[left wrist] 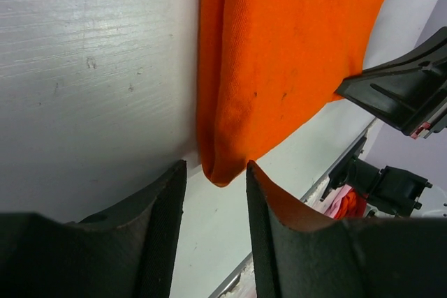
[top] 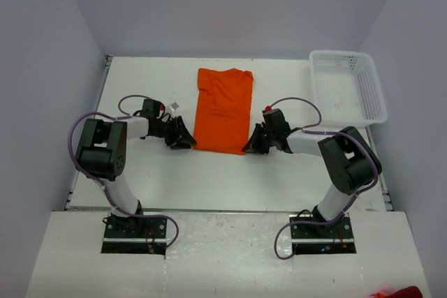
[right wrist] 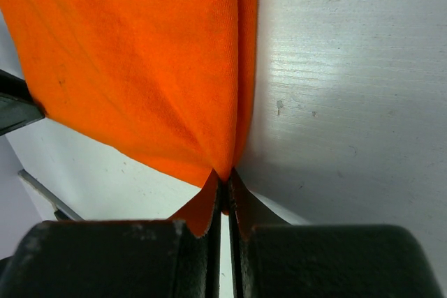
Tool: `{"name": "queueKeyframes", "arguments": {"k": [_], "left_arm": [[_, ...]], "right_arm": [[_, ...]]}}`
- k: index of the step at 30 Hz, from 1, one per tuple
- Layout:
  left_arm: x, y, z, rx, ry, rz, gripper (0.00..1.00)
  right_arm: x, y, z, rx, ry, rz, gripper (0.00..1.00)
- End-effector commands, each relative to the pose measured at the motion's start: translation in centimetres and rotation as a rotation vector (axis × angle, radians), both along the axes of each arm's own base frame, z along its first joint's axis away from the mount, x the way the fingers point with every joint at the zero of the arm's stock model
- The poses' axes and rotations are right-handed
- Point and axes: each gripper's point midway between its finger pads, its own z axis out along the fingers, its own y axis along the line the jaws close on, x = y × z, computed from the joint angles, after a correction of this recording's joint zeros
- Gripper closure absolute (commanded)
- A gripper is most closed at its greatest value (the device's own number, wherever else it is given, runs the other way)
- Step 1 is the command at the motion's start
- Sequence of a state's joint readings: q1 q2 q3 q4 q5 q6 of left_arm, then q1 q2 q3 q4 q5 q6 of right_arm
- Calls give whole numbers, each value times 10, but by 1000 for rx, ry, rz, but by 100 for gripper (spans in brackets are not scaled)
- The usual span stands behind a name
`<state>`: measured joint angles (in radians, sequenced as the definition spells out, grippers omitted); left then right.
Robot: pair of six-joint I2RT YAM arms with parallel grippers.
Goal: Fold and stack the t-shirts
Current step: Grab one side of the 2/3 rectangular tshirt with both arms
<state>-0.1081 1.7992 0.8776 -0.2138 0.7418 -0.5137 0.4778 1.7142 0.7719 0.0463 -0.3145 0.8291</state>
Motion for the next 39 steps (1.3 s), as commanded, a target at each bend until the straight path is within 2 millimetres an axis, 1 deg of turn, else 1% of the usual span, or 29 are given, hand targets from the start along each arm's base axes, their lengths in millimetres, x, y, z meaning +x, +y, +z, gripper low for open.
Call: {"name": "queueKeyframes", "arguments": {"k": [1,7,10,11,13,14,18,20,21,22,23,24,25,26,27,28,29,30,31,32,33,35,36,37,38,39], "left_arm": [[7,-2,-4,12,-26,-2,59],[6,-7,-6,4,-21,-6,64],[5,-14,-7,-5,-15,-18,69],[4,-16,-6,-6,-16,-23,76],[4,-16,-6,-3,-19,-19,85],[4,-15,-7,0,-19,-18,100],[-2,-14,-4,2,-13,-14,100],[-5,-14,1,-3,-25,-17,100],[-11,-14,0,-9,-14,-20,100],[-14,-14,5,-15,-26,-22,100],[-23,-13,2,-17,-9,-23,100],[-27,-15,4,-28,-10,-30,100],[-30,-14,8,-30,-22,-29,100],[-41,-12,4,-31,0,-29,100],[-44,-12,11,-37,-20,-31,100],[-49,-12,13,-42,-16,-28,100],[-60,-12,9,-42,4,-27,100],[-64,-14,17,-56,-14,-32,100],[-68,-14,19,-62,-16,-31,100],[-77,-15,19,-65,-7,-39,100],[-81,-16,27,-73,-30,-44,100],[-94,-18,30,-71,-22,-45,100],[-97,-19,38,-73,-50,-46,100],[-102,-22,42,-79,-46,-42,100],[-112,-25,42,-79,-39,-59,100],[-116,-27,49,-82,-65,-63,100]], "right_arm": [[-16,-12,-19,-77,58,6,100],[-18,-12,-22,-79,62,7,100],[-19,-13,-24,-80,69,8,100],[-19,-12,-24,-80,70,9,100],[-20,-14,-24,-85,69,8,100],[-20,-14,-24,-86,69,9,100],[-21,-16,-22,-92,67,8,100],[-21,-17,-20,-98,60,6,100],[-22,-19,-20,-110,55,8,100],[-25,-21,-20,-129,57,13,100],[-24,-24,-18,-153,41,9,100],[-31,-27,-20,-176,49,23,100],[-31,-28,-14,-180,30,23,100],[-34,-29,-13,-189,25,26,100],[-42,-33,-16,-214,28,33,100],[-45,-35,-14,-225,22,36,100],[-49,-35,-14,-231,20,39,100],[-56,-35,-10,-237,12,54,100],[-60,-34,-8,-242,6,62,100],[-63,-32,-2,-240,-13,70,100],[-73,-31,-3,-252,-5,91,100],[-79,-32,-1,-265,-14,91,100],[-88,-30,3,-259,-15,99,100],[-90,-31,5,-261,-22,93,100],[-94,-30,8,-255,-25,94,100],[-102,-30,13,-242,-32,94,100]]}}
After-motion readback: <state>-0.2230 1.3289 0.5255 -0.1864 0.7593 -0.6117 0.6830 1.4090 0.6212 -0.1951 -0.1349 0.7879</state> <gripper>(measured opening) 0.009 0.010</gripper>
